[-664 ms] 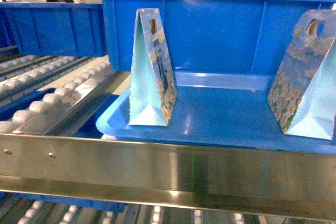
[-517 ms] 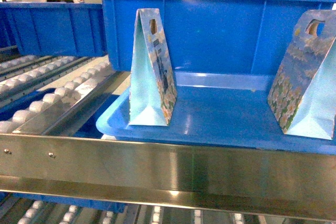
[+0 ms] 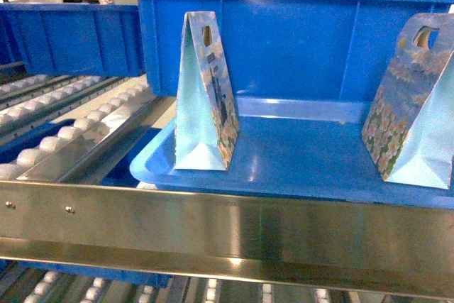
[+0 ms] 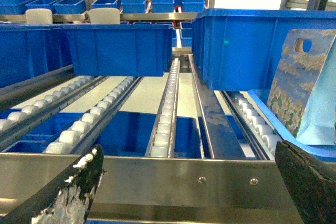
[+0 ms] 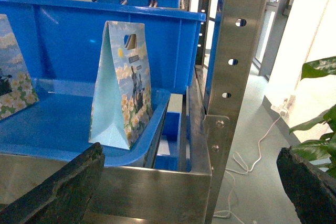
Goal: Move flower gift bag to table near conveyor
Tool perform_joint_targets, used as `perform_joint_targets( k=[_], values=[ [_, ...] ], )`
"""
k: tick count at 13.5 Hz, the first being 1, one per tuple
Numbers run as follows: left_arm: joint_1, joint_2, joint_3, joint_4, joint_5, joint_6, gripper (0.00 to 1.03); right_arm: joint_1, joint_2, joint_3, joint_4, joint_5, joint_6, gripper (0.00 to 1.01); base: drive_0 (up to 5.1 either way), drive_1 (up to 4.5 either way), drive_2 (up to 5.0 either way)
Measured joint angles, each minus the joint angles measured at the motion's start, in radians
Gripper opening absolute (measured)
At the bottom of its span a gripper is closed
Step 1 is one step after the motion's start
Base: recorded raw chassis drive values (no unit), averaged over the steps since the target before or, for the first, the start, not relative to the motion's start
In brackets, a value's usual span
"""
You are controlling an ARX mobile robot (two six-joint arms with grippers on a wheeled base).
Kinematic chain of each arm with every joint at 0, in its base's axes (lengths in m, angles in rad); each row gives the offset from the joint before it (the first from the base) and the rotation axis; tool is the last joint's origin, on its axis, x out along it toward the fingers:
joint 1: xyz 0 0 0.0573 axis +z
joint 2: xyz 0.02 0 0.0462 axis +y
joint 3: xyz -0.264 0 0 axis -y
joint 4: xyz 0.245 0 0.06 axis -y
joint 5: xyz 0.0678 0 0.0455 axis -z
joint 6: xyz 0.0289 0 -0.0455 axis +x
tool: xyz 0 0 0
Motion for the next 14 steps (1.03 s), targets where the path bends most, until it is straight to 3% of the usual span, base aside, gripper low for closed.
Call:
perform_joint_targets(
  k=[4,5,6,8,11,14],
  values=[
    [0.000,0.000,0.000,0.000,0.000,0.000,0.98,0.003,0.000,0.000,0.000,0.004,-0.001,0.98,0.0,0.00,0.0],
    [0.000,0.000,0.000,0.000,0.000,0.000,0.98,0.042,0.013,0.000,0.047,0.023,-0.006,0.98,0.0,0.00,0.0],
    [0.000,0.000,0.000,0.001,0.000,0.000,0.98,0.036,0.064,0.000,0.102,-0.004,-0.011,0.98,0.0,0.00,0.0],
    [-0.039,0.095,0.000,0.140,-0.011,0.008,0.98,-0.001,0.187,0.000,0.210,-0.051,-0.013,0.98,0.0,0.00,0.0],
    [-0.076,0.314,0.001,0.352,-0.026,0.008,0.98,0.000,0.388,0.015,0.386,-0.069,-0.012,0.98,0.0,0.00,0.0],
    [-0.089,0.567,0.064,0.566,-0.010,0.009,0.98,0.052,0.645,0.108,0.600,-0.060,-0.024,0.98,0.0,0.00,0.0]
  ],
)
